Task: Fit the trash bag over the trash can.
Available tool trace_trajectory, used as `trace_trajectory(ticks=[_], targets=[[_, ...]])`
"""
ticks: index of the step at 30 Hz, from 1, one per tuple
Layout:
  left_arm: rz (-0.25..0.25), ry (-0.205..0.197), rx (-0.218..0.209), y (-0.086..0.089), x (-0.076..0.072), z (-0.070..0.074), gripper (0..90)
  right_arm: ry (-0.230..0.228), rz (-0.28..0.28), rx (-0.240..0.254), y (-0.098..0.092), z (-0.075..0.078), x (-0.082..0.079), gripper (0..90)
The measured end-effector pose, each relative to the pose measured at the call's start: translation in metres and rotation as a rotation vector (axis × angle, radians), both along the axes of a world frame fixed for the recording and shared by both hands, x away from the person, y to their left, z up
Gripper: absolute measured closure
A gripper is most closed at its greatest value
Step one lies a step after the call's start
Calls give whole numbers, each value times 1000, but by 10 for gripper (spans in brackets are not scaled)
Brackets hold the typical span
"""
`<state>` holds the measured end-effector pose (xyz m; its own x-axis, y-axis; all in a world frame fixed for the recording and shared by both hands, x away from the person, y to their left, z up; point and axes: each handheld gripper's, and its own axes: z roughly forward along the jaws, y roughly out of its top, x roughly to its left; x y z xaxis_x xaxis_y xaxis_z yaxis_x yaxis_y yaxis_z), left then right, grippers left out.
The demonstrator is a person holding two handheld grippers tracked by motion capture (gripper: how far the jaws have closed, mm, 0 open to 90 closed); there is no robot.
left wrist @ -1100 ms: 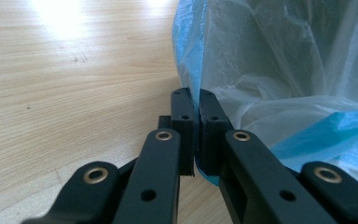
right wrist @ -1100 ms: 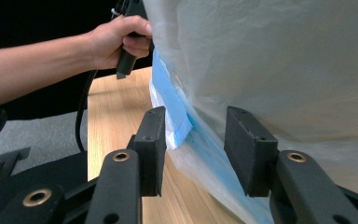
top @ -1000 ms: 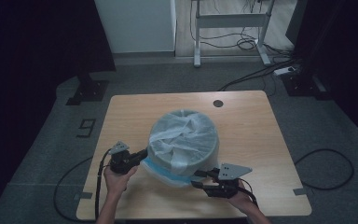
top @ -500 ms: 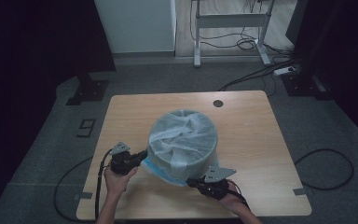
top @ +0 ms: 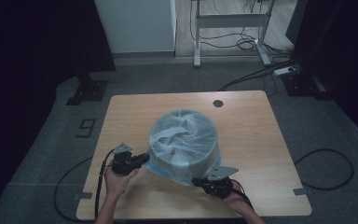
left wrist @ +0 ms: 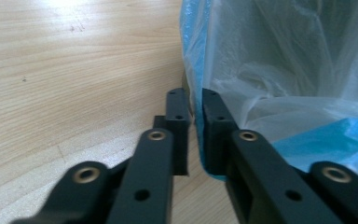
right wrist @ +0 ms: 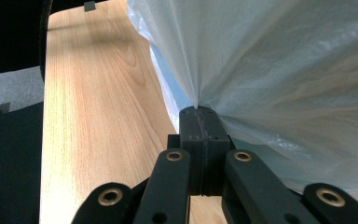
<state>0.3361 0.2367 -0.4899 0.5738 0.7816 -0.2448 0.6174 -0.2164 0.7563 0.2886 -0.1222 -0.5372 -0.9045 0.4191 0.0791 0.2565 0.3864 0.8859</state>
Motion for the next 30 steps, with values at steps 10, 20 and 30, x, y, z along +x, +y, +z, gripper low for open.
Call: trace_trajectory(ticks=[10, 20, 30], targets=[[55, -136, -53, 30, -14, 19, 374, -34, -17, 168, -20, 15, -16, 580], [-63, -276, -122, 37, -20, 46, 340, -39, -141, 270, -60, 22, -16, 458], [-225, -383, -145, 24, -10, 87, 354, -10, -206, 339, -96, 23, -5, 450]])
